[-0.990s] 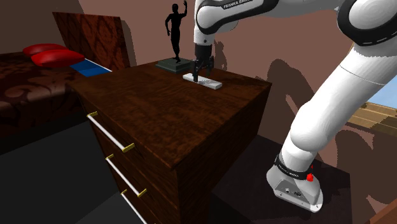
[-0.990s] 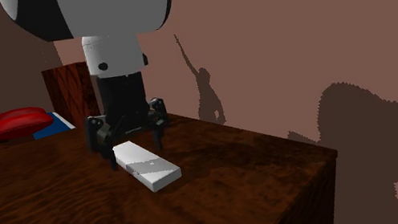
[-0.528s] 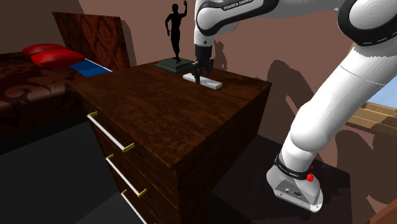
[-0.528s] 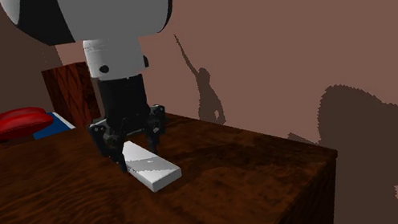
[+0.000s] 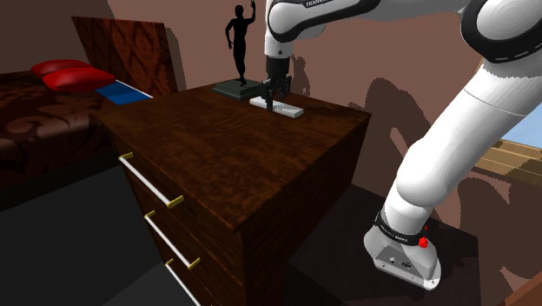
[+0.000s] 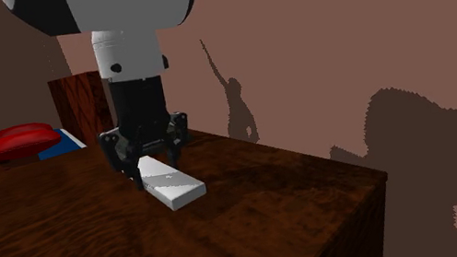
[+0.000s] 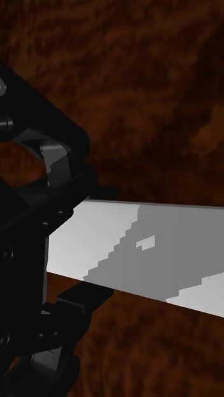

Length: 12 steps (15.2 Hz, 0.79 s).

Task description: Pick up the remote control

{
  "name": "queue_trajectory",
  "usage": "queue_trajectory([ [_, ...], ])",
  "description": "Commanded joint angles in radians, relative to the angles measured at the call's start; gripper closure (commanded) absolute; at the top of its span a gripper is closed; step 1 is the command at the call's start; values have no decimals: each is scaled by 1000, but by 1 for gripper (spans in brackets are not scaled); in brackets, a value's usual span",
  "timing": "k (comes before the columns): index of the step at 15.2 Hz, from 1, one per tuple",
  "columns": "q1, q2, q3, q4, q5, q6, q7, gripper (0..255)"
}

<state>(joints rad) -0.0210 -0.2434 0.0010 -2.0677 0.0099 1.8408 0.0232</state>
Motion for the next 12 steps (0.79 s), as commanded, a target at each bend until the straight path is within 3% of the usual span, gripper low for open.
queue_trajectory([
  [1,0,-1,0,27,0,-28,0,255],
  [12,0,8,0,173,0,-165,1,255],
])
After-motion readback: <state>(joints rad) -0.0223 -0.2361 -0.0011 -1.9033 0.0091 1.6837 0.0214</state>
